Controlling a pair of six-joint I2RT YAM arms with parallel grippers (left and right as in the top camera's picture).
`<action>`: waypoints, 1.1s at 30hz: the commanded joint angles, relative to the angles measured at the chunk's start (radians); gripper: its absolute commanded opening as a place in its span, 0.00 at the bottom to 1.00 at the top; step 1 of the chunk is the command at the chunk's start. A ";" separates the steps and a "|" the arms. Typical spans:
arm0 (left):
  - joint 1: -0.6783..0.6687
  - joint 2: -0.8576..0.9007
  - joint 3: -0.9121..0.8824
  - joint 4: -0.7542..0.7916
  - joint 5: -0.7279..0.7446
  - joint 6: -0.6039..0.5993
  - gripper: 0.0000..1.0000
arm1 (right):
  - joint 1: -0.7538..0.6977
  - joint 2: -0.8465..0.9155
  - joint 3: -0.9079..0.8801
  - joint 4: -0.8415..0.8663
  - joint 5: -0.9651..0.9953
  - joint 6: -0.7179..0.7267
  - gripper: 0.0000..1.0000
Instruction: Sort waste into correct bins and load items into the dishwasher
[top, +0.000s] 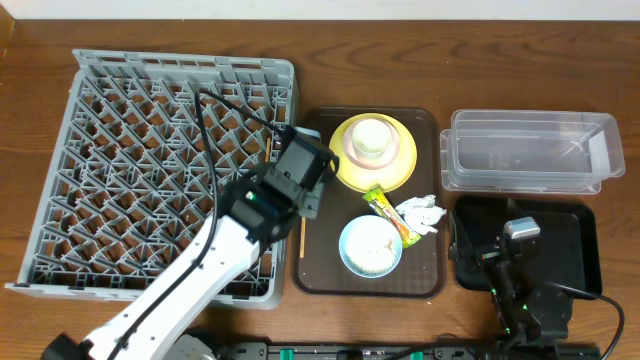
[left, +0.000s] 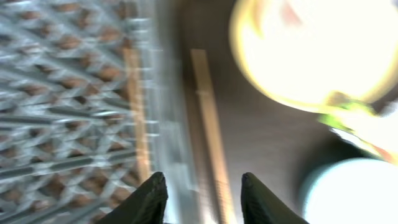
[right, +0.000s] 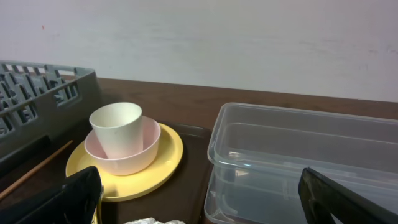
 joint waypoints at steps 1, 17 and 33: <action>-0.028 -0.001 0.005 -0.003 0.244 -0.007 0.45 | 0.000 -0.005 -0.001 -0.004 -0.001 0.007 0.99; -0.064 0.217 -0.033 0.009 0.062 -0.213 0.08 | 0.000 -0.005 -0.001 -0.004 -0.001 0.007 0.99; -0.068 0.435 -0.033 0.010 -0.033 -0.329 0.08 | 0.000 -0.005 -0.001 -0.004 -0.001 0.007 0.99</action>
